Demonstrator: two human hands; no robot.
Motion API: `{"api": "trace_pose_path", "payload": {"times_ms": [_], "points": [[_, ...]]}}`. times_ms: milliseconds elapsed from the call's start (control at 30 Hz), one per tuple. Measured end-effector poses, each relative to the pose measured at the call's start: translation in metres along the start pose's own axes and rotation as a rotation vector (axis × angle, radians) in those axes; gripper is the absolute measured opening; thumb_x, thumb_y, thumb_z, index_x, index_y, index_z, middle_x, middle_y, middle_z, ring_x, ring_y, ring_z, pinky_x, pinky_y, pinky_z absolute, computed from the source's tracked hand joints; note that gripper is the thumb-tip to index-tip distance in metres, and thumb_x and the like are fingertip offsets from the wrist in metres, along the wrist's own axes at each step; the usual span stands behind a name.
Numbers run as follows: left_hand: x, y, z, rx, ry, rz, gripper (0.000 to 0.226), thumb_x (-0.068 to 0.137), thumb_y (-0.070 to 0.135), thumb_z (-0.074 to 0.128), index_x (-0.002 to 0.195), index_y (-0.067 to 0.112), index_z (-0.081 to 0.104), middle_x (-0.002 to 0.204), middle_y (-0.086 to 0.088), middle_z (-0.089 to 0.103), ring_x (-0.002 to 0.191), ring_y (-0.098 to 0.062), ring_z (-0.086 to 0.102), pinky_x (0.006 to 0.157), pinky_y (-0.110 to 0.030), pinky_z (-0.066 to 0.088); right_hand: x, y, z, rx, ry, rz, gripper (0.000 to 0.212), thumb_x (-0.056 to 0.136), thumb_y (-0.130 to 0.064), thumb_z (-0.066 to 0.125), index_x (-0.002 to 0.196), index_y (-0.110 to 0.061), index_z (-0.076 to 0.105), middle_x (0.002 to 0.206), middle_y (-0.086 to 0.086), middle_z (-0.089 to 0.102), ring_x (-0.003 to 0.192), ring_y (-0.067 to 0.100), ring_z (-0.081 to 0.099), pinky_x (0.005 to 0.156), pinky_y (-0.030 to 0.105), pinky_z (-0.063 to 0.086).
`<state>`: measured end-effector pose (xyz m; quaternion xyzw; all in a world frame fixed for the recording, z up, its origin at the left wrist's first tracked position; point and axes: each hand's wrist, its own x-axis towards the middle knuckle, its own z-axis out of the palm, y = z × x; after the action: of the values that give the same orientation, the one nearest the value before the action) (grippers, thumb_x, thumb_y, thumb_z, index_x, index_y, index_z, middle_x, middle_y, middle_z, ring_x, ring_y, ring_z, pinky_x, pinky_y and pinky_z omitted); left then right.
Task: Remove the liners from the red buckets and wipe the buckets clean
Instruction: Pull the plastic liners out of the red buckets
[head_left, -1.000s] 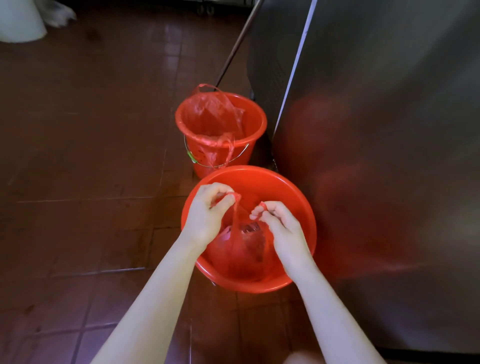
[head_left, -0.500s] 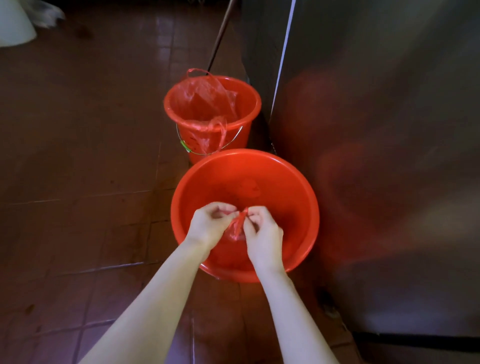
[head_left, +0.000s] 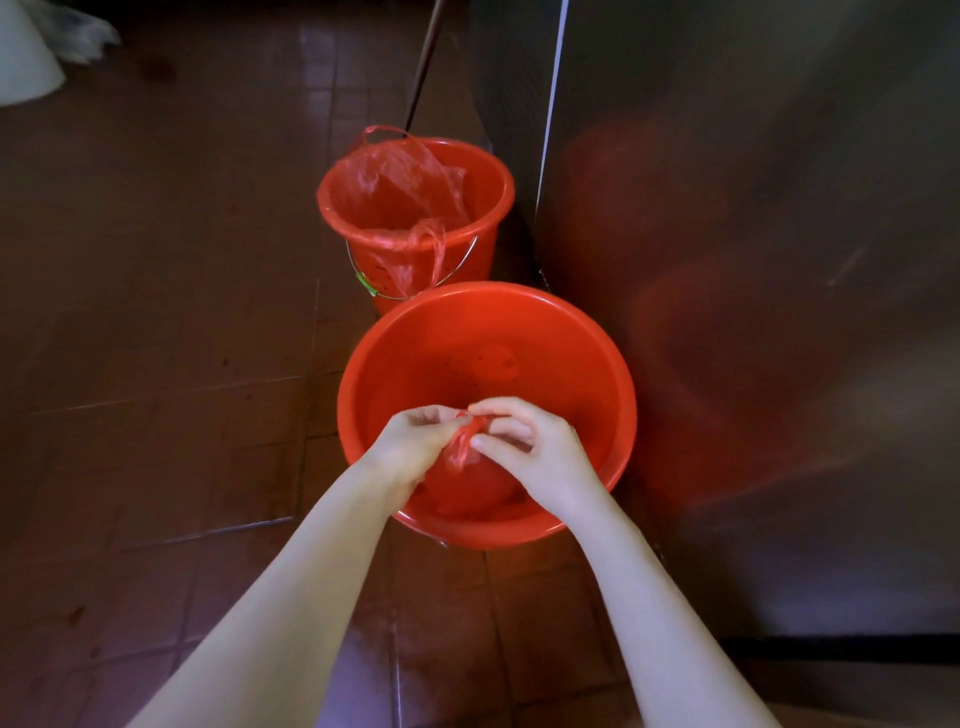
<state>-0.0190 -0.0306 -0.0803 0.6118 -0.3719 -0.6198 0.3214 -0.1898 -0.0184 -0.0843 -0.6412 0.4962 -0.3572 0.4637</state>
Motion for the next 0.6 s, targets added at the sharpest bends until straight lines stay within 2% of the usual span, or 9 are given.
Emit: {"api": "trace_pose_path", "payload": {"times_ms": [67, 167, 233, 300, 400, 467, 500, 600], "points": [[0.0, 0.0, 0.003, 0.061, -0.003, -0.039, 0.013, 0.083, 0.037, 0.073, 0.082, 0.025, 0.078, 0.085, -0.003, 0.076, 0.081, -0.021, 0.072, 0.071, -0.03, 0.052, 0.001, 0.002, -0.001, 0.021, 0.049, -0.011, 0.012, 0.088, -0.016, 0.071, 0.1, -0.017, 0.074, 0.095, -0.009, 0.074, 0.096, 0.002, 0.068, 0.086, 0.02, 0.053], [0.001, -0.002, 0.005, 0.075, -0.015, -0.097, 0.016, 0.082, 0.045, 0.073, 0.08, 0.03, 0.078, 0.09, 0.003, 0.076, 0.095, -0.019, 0.068, 0.082, -0.031, 0.048, 0.004, 0.007, -0.003, -0.011, 0.049, 0.004, 0.009, 0.089, -0.015, 0.069, 0.097, -0.016, 0.073, 0.094, -0.009, 0.074, 0.096, 0.003, 0.067, 0.09, 0.029, 0.055], [0.003, -0.002, 0.004, 0.048, 0.002, -0.119, 0.017, 0.087, 0.043, 0.068, 0.093, 0.028, 0.073, 0.099, 0.0, 0.075, 0.105, -0.022, 0.064, 0.095, -0.037, 0.045, 0.006, 0.01, -0.005, -0.001, -0.005, 0.023, 0.019, 0.09, -0.011, 0.064, 0.103, -0.023, 0.072, 0.1, -0.012, 0.072, 0.101, 0.001, 0.065, 0.093, 0.027, 0.053], [0.003, -0.003, 0.003, 0.07, -0.017, -0.121, 0.023, 0.093, 0.041, 0.061, 0.104, 0.023, 0.071, 0.1, -0.002, 0.076, 0.104, -0.021, 0.067, 0.1, -0.039, 0.041, 0.007, 0.014, -0.008, 0.021, -0.071, 0.032, 0.032, 0.089, -0.006, 0.06, 0.107, -0.03, 0.071, 0.106, -0.013, 0.071, 0.104, 0.001, 0.064, 0.094, 0.026, 0.052], [0.003, -0.003, 0.006, 0.06, -0.057, -0.119, 0.027, 0.096, 0.035, 0.057, 0.109, 0.015, 0.069, 0.096, -0.006, 0.076, 0.097, -0.018, 0.071, 0.096, -0.037, 0.044, 0.009, 0.019, -0.01, 0.034, -0.055, -0.006, 0.028, 0.085, -0.008, 0.07, 0.104, -0.029, 0.073, 0.101, -0.012, 0.073, 0.1, 0.004, 0.067, 0.091, 0.025, 0.054], [0.004, -0.003, 0.01, 0.01, -0.061, -0.11, 0.026, 0.096, 0.028, 0.059, 0.109, 0.008, 0.07, 0.098, -0.012, 0.075, 0.096, -0.022, 0.072, 0.101, -0.041, 0.047, 0.01, 0.021, -0.009, 0.06, 0.017, -0.008, 0.02, 0.081, -0.011, 0.076, 0.097, -0.023, 0.075, 0.091, -0.009, 0.075, 0.09, 0.006, 0.07, 0.085, 0.024, 0.056], [0.004, -0.002, 0.012, -0.003, -0.063, -0.113, 0.027, 0.096, 0.027, 0.059, 0.11, 0.005, 0.069, 0.098, -0.014, 0.075, 0.095, -0.023, 0.072, 0.099, -0.041, 0.05, 0.011, 0.021, -0.008, 0.075, 0.048, -0.006, 0.016, 0.08, -0.011, 0.077, 0.093, -0.019, 0.075, 0.086, -0.007, 0.075, 0.084, 0.007, 0.071, 0.081, 0.024, 0.057], [0.002, -0.001, 0.017, -0.057, -0.133, -0.149, 0.031, 0.1, 0.026, 0.051, 0.116, 0.003, 0.066, 0.101, -0.015, 0.074, 0.094, -0.025, 0.072, 0.079, -0.033, 0.06, 0.012, 0.024, -0.006, 0.039, 0.099, 0.009, 0.004, 0.084, -0.011, 0.073, 0.086, -0.015, 0.073, 0.08, -0.007, 0.072, 0.076, 0.007, 0.069, 0.076, 0.024, 0.056]]}}
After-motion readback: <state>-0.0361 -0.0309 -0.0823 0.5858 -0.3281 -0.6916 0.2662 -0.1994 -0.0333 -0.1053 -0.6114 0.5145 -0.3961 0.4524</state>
